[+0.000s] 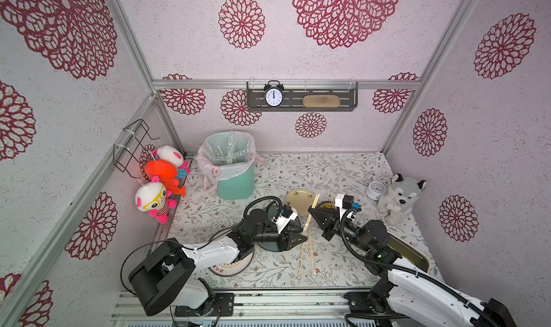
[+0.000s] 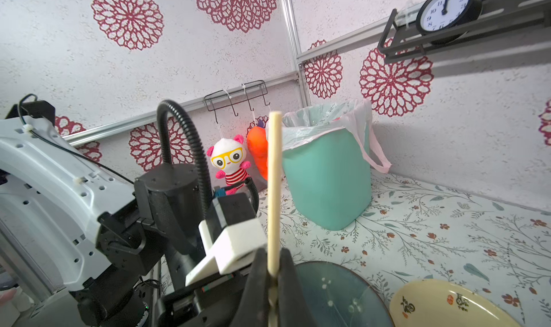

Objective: Remove the packaging of disposable chopsticks
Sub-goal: Remove the packet bag from the disposable chopsticks.

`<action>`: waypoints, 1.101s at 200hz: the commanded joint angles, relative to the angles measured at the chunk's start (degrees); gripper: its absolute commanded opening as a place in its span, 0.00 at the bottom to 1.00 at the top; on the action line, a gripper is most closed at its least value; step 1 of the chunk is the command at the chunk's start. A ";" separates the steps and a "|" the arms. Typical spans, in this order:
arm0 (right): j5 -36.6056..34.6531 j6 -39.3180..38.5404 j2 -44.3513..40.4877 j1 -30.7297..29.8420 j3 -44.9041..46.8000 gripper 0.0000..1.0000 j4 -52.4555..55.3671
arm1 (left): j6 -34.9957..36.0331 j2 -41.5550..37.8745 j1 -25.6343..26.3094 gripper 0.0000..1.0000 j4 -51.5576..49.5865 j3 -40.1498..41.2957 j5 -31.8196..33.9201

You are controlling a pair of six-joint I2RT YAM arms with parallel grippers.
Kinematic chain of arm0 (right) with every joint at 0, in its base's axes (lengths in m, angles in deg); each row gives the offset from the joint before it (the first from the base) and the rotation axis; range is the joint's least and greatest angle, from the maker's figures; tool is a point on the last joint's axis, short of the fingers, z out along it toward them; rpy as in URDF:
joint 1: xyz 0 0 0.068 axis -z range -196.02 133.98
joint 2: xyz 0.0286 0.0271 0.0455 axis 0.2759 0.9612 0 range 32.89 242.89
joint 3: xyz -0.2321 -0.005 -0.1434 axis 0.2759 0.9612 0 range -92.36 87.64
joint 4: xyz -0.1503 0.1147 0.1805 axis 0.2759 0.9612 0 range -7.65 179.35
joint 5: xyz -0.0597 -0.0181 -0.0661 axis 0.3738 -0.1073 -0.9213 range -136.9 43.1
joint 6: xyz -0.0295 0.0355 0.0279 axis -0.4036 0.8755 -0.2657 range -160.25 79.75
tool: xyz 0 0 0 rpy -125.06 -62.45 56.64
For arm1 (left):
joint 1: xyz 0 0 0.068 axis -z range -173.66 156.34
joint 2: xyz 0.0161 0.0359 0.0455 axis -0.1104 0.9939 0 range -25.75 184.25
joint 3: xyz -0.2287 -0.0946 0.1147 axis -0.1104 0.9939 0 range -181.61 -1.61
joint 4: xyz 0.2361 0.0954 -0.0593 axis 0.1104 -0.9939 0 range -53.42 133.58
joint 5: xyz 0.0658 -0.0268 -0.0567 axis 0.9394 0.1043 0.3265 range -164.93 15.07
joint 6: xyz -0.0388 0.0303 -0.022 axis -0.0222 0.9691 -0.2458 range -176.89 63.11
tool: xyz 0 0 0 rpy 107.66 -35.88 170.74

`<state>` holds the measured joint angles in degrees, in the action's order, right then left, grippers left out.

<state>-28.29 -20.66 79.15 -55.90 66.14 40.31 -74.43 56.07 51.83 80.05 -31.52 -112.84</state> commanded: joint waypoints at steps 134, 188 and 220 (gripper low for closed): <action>0.64 4.58 -3.23 2.44 3.30 0.00 -6.67 | 0.06 1.97 -0.42 0.16 4.59 -0.65 -1.00; 1.69 6.05 -1.64 2.70 3.74 0.00 -9.68 | -0.66 3.07 -0.41 0.45 6.65 -0.97 -1.61; 1.52 6.37 -1.31 2.71 4.29 0.00 -10.57 | 0.05 2.88 -0.50 0.25 3.82 -2.37 -2.45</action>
<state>-27.33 -15.50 78.13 -53.49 70.43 34.12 -75.57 59.08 51.77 84.66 -32.02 -113.82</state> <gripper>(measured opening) 0.073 0.318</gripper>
